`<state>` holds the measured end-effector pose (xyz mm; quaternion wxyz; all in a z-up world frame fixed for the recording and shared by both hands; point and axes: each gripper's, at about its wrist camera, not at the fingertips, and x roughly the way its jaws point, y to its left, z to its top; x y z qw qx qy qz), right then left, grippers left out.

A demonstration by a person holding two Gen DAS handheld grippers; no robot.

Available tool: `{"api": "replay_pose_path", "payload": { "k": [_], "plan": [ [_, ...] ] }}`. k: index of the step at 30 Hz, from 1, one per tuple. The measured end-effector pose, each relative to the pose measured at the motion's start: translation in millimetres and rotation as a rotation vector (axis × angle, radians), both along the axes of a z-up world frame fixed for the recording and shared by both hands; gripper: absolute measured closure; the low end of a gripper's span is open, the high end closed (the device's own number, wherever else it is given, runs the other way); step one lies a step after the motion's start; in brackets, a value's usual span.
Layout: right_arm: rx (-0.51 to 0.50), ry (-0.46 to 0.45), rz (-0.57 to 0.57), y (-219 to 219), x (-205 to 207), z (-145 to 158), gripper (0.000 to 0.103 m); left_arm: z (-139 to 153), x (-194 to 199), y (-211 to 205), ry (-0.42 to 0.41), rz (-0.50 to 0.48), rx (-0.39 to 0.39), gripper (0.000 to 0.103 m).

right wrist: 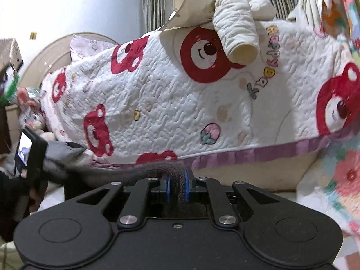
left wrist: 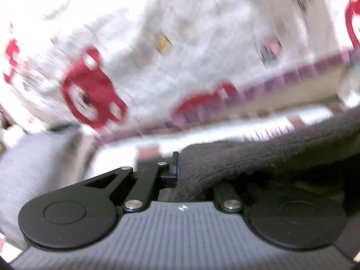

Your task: Fold clothes

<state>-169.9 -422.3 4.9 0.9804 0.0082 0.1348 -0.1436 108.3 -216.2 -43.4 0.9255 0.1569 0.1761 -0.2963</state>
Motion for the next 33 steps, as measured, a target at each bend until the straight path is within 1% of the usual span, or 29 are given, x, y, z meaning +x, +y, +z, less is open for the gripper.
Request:
{"api": "replay_pose_path", "payload": {
  "k": [3,5,6,8,11,12,13,14,15,16,17,18,19,20,21,23,25,26,27,29,30,31,33],
  "plan": [
    [-0.016,0.019,0.008,5,-3,-2,0.091,34,-15,27,-0.103,0.011,-0.074,0.098],
    [-0.026,0.032,0.013,8,-5,-3,0.091,52,-33,37,-0.186,0.007,-0.087,0.098],
    [-0.026,0.034,0.018,10,-6,-3,0.091,62,-43,43,-0.197,0.005,-0.104,0.098],
    [0.004,0.015,0.042,15,-7,3,0.090,81,-63,56,-0.189,0.001,-0.152,0.098],
    [0.055,-0.013,0.080,21,-8,12,0.090,97,-88,86,-0.204,0.027,-0.213,0.098],
    [0.088,-0.018,0.099,17,-8,13,0.087,102,-96,97,-0.211,0.037,-0.232,0.098],
    [0.137,-0.005,0.123,11,-5,12,0.085,100,-99,106,-0.199,0.051,-0.237,0.097],
    [0.214,0.024,0.155,2,0,8,0.084,90,-93,112,-0.159,0.074,-0.225,0.097],
    [0.286,0.054,0.181,-7,6,2,0.067,76,-85,116,-0.110,0.101,-0.209,0.097],
    [0.335,0.084,0.185,-14,12,-7,0.057,63,-76,121,-0.061,0.128,-0.192,0.097],
    [0.356,0.116,0.170,-18,18,-18,0.048,42,-62,126,0.015,0.161,-0.169,0.097],
    [0.356,0.148,0.139,-20,23,-30,0.044,16,-45,130,0.105,0.198,-0.143,0.097],
    [0.358,0.182,0.108,-21,28,-41,0.044,-6,-31,133,0.174,0.225,-0.116,0.097],
    [0.366,0.220,0.078,-21,31,-50,0.044,-28,-20,136,0.232,0.246,-0.088,0.097],
    [0.372,0.245,0.058,-20,32,-56,0.044,-38,-13,137,0.258,0.262,-0.072,0.097],
    [0.358,0.270,0.016,-20,26,-61,0.041,-47,-5,139,0.277,0.289,-0.051,0.097],
    [0.326,0.283,-0.035,-23,15,-63,0.041,-46,0,141,0.277,0.300,-0.074,0.097],
    [0.312,0.302,-0.080,-29,9,-65,0.041,-45,2,141,0.279,0.303,-0.084,0.097],
    [0.323,0.316,-0.123,-37,2,-67,0.040,-46,3,140,0.281,0.305,-0.082,0.097],
    [0.396,0.332,-0.191,-53,-17,-73,0.040,-49,3,138,0.283,0.307,-0.066,0.097],
    [0.453,0.330,-0.199,-59,-27,-75,0.040,-51,1,137,0.285,0.309,-0.055,0.097],
    [0.511,0.326,-0.199,-63,-37,-78,0.040,-53,0,136,0.285,0.311,-0.045,0.097],
    [0.639,0.319,-0.123,-58,-54,-87,0.040,-57,-1,137,0.295,0.317,-0.037,0.096]
  ]
}}
